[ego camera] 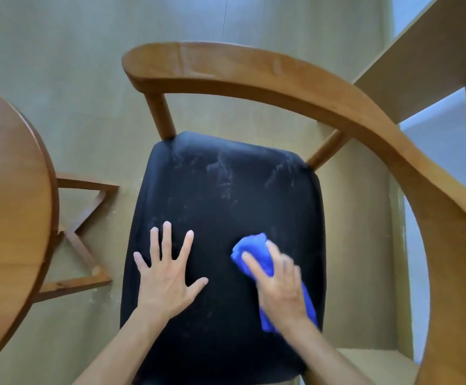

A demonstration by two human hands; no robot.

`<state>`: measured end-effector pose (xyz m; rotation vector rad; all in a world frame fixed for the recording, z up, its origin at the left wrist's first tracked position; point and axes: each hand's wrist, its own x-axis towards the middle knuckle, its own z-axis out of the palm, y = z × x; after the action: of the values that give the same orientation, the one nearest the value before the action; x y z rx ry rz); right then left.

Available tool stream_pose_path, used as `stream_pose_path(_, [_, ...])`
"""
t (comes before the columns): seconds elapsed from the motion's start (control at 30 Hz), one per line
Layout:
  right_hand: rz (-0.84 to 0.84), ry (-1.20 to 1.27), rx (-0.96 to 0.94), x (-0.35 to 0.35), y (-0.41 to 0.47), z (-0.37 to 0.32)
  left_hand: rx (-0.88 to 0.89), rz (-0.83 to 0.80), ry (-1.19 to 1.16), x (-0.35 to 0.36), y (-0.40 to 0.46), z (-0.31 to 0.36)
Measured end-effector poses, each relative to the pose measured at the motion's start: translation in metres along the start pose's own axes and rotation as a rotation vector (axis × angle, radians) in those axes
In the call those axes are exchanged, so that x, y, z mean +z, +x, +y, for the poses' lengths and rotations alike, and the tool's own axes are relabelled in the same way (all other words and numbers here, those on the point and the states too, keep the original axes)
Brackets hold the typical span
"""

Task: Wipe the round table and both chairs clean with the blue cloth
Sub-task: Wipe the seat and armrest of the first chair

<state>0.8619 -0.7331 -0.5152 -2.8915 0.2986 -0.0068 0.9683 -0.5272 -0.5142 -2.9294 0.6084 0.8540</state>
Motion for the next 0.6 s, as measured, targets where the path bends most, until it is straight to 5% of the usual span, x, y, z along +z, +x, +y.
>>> stream_pose_path(0.13, [0.089,0.005,0.481,-0.008,0.112,0.031,0.018,0.055,-0.031,0.003,0.0,-0.001])
stream_pose_path(0.2, [0.166,0.022,0.558,-0.004,0.141,0.024,0.023,0.069,-0.027,0.003,0.001,-0.002])
stream_pose_path(0.4, [0.039,0.101,0.062,0.012,-0.001,-0.05,0.009,0.069,-0.07,-0.005,-0.001,0.002])
stream_pose_path(0.5, [-0.057,0.131,-0.259,0.003,-0.003,-0.019,-0.003,0.059,-0.1,-0.009,-0.003,0.003])
stream_pose_path(0.6, [-0.041,0.167,0.039,-0.011,0.069,0.024,0.017,0.084,-0.093,-0.007,-0.001,0.002])
